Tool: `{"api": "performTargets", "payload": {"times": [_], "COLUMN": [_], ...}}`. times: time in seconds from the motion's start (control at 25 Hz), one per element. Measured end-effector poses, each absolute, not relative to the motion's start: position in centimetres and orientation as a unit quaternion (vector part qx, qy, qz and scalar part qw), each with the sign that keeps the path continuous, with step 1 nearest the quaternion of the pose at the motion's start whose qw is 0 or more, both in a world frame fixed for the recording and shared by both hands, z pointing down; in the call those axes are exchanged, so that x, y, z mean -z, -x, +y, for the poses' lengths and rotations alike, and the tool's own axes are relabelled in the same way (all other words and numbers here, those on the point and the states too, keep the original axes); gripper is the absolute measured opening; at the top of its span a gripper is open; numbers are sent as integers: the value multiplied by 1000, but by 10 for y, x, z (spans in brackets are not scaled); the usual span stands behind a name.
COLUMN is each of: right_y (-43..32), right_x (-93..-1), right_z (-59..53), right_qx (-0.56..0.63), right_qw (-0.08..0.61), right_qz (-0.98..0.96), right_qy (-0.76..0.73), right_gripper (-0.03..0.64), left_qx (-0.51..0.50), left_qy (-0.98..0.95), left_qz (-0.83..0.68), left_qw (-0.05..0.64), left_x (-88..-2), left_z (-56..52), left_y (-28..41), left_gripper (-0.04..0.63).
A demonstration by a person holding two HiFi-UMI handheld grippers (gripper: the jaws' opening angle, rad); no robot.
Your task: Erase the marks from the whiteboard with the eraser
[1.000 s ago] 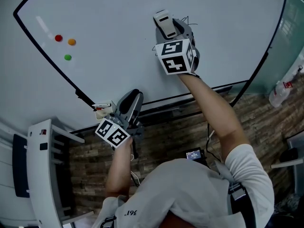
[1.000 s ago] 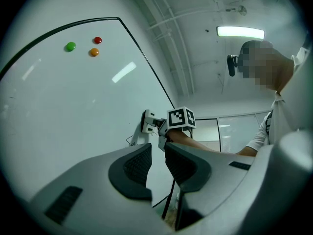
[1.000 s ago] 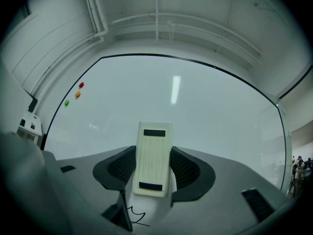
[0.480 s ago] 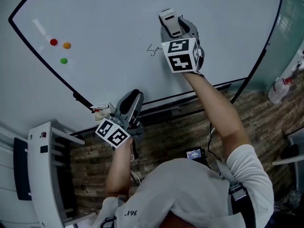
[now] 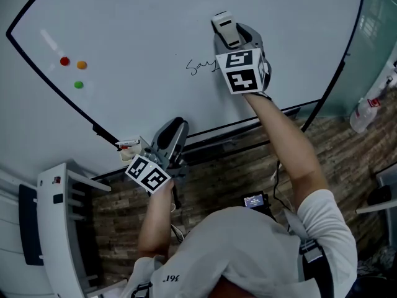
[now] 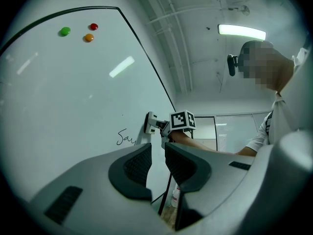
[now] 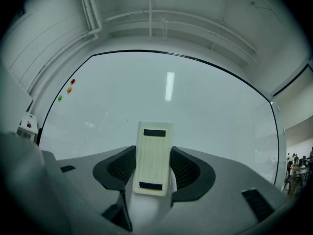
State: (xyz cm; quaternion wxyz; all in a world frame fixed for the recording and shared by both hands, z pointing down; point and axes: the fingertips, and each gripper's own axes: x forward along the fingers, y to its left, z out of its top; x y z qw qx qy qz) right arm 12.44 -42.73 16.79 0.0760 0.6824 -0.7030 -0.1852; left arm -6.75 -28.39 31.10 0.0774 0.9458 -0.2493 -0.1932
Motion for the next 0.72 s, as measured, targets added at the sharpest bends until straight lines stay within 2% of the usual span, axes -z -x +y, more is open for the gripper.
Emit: {"api": "performTargets", "payload": {"times": [0.72], "right_y": [-157], "right_x": [-174], "right_z": [-430], "right_qx": [175], "right_qw": [76], "right_qz": [-702], "right_qy": [-686], "right_gripper": [241], "left_qx": [192], "left_qy": [-946], "left_qz": [-248], "left_qw": [77], "left_x": [-313], "left_z": [-290], "left_y": [55], "left_gripper": [77]}}
